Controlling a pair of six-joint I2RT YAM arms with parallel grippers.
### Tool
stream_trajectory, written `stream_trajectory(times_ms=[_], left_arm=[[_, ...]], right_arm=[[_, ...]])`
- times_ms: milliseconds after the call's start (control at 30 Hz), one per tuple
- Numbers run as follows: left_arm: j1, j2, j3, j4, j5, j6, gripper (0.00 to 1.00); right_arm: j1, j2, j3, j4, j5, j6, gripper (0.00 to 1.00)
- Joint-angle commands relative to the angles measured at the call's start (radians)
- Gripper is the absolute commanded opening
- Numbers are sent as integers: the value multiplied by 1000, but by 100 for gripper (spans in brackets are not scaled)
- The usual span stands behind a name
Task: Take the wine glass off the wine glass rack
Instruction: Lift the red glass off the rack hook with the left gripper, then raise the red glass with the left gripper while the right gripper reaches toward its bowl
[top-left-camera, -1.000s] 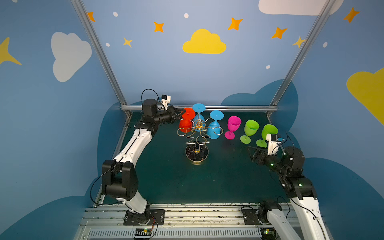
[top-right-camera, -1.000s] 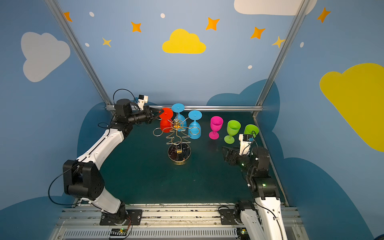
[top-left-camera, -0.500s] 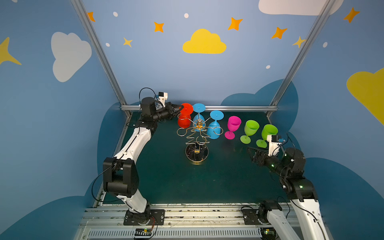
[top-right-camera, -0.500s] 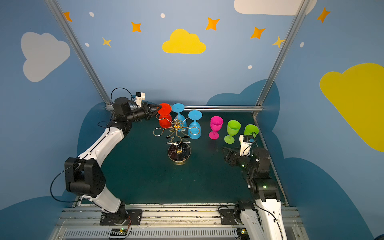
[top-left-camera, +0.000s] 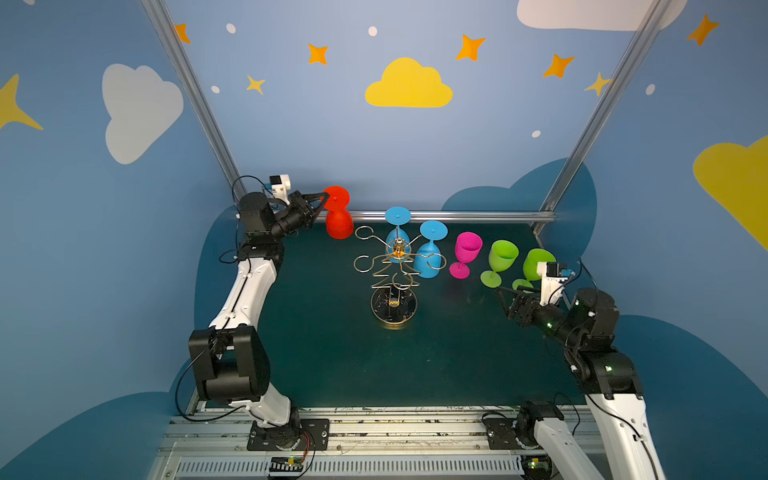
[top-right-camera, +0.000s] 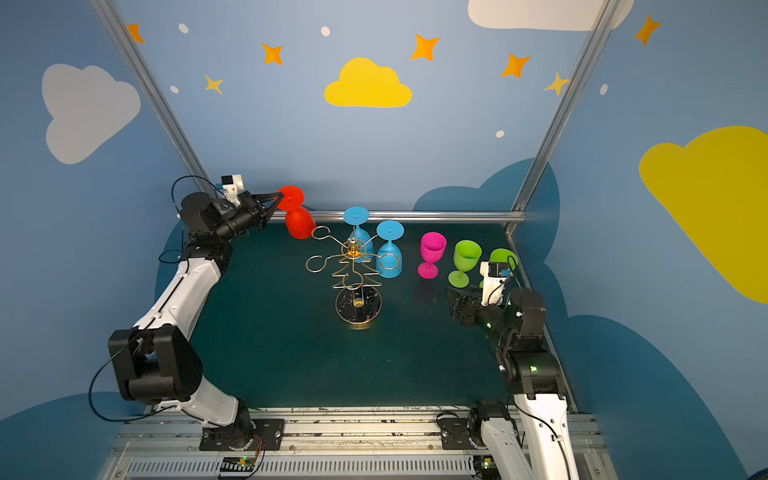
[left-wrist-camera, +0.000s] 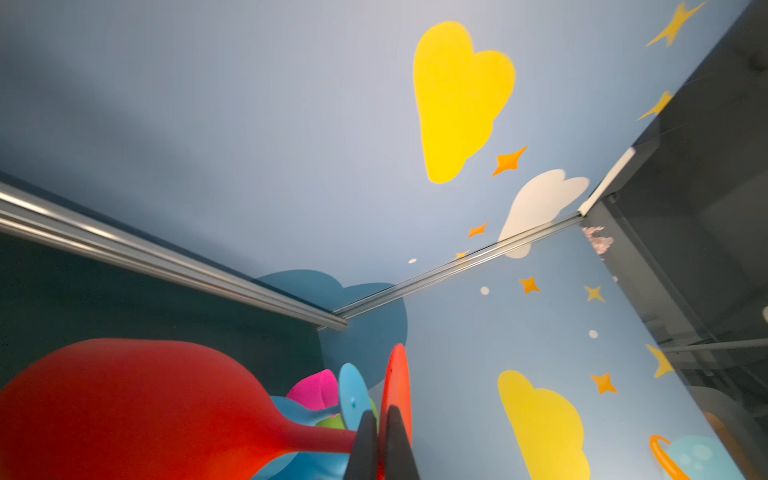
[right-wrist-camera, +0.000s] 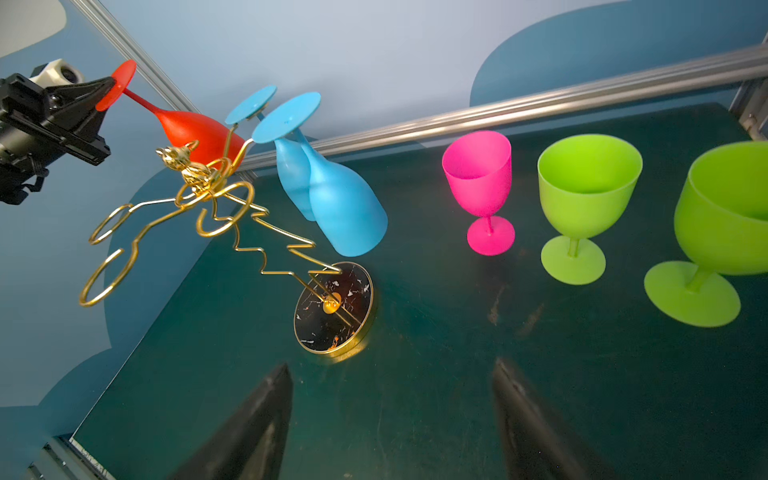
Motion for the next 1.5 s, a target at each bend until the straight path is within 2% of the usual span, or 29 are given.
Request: stream_trajectory(times_ms=[0, 233, 333, 500, 667, 800, 933, 1233, 1467], left_arm=[[31, -74, 16, 143, 37, -112, 3], [83, -130, 18, 337, 84, -352, 3], [92, -162, 26, 381, 110, -406, 3], [94, -217, 33, 394, 154, -443, 3], [86, -240, 47, 456, 185, -543, 3], [56, -257, 45, 431, 200, -528, 3], [-12, -255, 46, 392, 218, -495, 3], [-132, -211, 65, 366, 228, -484, 3], [-185, -205, 70, 348, 235, -480, 3]], right_arm=[[10, 26, 70, -13, -20, -35, 75], [48, 57, 144, 76, -45, -50, 75], [80, 99, 194, 94, -63, -65, 75], [189, 162, 262, 130, -52, -120, 75], [337, 230, 329, 177, -46, -206, 75], [454, 299, 404, 187, -5, -288, 75], [540, 369, 467, 216, 32, -358, 76], [598, 525, 565, 316, 8, -435, 81], [634, 603, 581, 388, -10, -528, 85]])
